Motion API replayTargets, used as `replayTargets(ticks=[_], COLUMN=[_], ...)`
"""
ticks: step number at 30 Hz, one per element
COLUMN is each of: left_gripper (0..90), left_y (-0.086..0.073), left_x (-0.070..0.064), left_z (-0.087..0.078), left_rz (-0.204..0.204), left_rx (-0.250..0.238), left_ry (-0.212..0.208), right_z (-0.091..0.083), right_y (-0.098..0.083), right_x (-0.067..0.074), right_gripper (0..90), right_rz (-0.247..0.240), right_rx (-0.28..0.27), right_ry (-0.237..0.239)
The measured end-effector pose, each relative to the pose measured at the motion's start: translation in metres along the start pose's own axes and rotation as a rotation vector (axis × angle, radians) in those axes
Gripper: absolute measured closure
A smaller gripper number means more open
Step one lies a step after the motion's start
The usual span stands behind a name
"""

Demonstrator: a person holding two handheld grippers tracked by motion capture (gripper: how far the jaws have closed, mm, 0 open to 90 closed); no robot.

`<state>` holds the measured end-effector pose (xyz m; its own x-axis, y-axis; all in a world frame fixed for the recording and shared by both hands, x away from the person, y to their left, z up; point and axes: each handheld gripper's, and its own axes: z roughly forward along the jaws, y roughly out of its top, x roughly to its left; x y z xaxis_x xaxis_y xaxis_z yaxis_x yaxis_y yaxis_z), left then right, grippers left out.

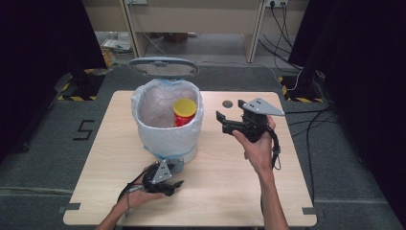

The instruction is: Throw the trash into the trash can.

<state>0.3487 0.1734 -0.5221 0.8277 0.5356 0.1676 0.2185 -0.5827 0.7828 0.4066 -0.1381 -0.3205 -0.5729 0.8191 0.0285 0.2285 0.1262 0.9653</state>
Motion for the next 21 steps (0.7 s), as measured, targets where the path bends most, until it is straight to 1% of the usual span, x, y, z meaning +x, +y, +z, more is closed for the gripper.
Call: replayTargets(ticks=[5, 9, 15, 18, 21], left_gripper=[30.9, 30.9, 30.9, 30.8, 30.9], left_y=[0.0, 0.0, 0.0, 0.0, 0.0], left_x=[0.0, 0.0, 0.0, 0.0, 0.0], left_z=[0.0, 0.0, 0.0, 0.0, 0.0], left_rz=[0.0, -0.001, -0.001, -0.001, -0.002], left_rx=[0.001, 0.001, 0.002, 0.002, 0.001], left_ry=[0.0, -0.002, 0.001, 0.0, 0.002], right_z=[-0.008, -0.014, -0.02, -0.022, -0.024], right_y=[-0.011, -0.019, -0.028, -0.032, -0.036], right_x=[-0.01, -0.016, -0.019, -0.02, -0.02], right_gripper=[15.3, 15.4, 15.4, 15.4, 15.4], right_rz=[0.01, 0.017, 0.023, 0.014, 0.025], right_rx=[0.008, 0.01, 0.012, 0.016, 0.019], right_ry=[-0.023, -0.035, -0.042, -0.043, -0.045])
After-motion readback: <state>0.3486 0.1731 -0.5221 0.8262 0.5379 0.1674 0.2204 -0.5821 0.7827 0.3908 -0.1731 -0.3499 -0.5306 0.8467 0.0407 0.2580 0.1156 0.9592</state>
